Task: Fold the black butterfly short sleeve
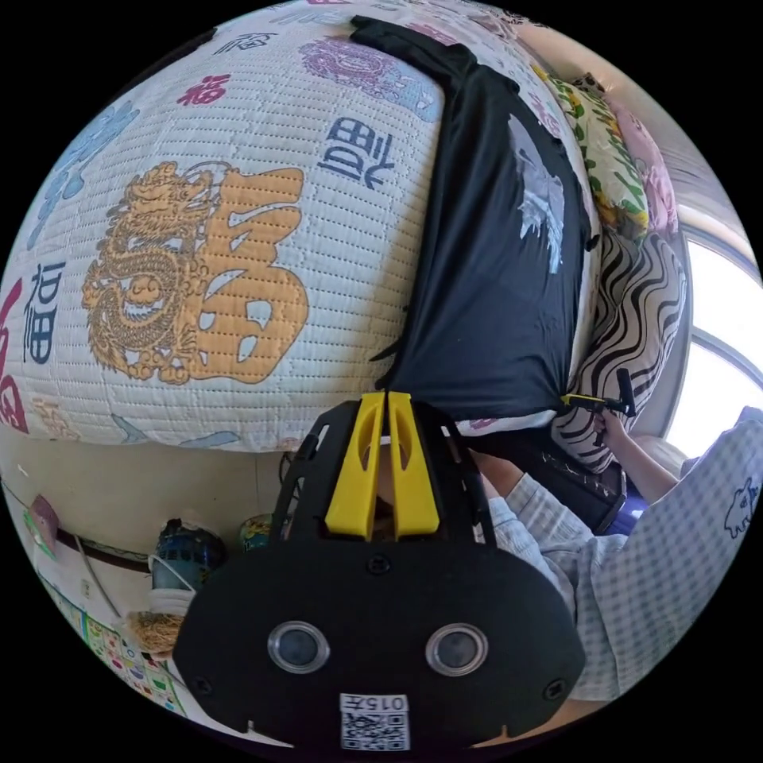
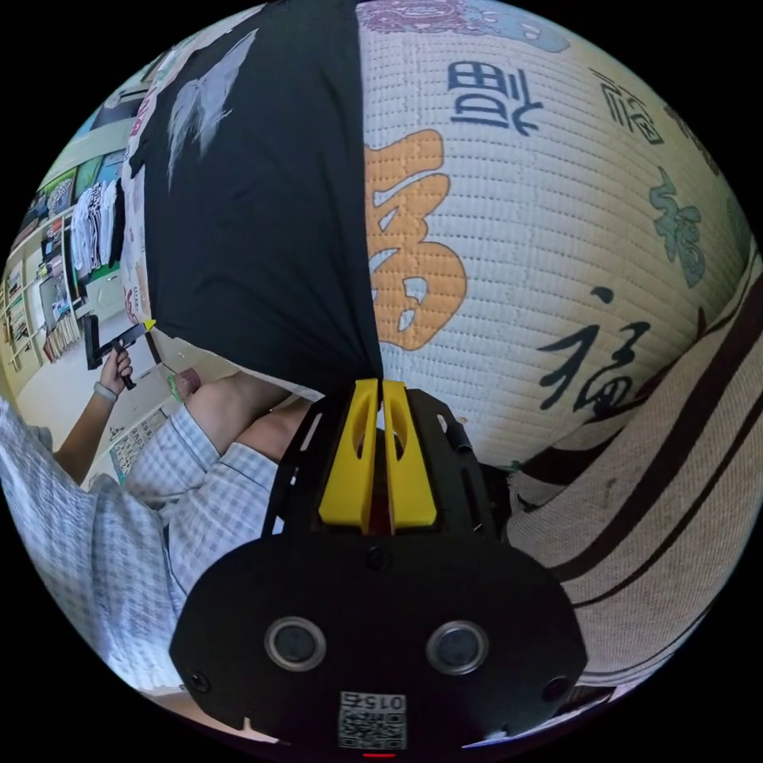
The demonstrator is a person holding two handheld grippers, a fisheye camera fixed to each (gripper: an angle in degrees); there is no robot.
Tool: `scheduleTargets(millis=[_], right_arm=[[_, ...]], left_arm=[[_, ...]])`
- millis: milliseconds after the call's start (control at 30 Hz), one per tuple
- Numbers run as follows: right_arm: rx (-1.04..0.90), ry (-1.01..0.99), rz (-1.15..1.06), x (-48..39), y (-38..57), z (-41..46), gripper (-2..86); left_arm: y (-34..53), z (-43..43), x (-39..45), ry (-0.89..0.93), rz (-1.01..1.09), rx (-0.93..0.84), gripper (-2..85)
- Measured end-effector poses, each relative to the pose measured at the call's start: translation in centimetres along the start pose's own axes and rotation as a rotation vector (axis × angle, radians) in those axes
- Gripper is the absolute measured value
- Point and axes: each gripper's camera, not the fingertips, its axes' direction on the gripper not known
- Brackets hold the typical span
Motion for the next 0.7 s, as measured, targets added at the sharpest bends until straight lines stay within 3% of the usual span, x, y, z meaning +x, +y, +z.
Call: scheduleTargets(millis=[333, 533, 700], right_arm=[[0.065, -0.054, 0.182, 3.0, 2.2, 4.1, 4.8], [0.344, 0.048, 0.205, 2.9, 3.4, -1.0, 5.6], [0.579, 0.085, 0.102, 3.2, -2.8, -6.4, 6.5]], left_arm=[[4.1, 3.2, -2.7, -0.034, -0.006, -0.046, 3.5], [5.6, -1.1, -1.1, -0.081, 0.089, 0.049, 7.0], [3.2, 0.0, 5.1, -0.092, 0.298, 0.131, 7.1]])
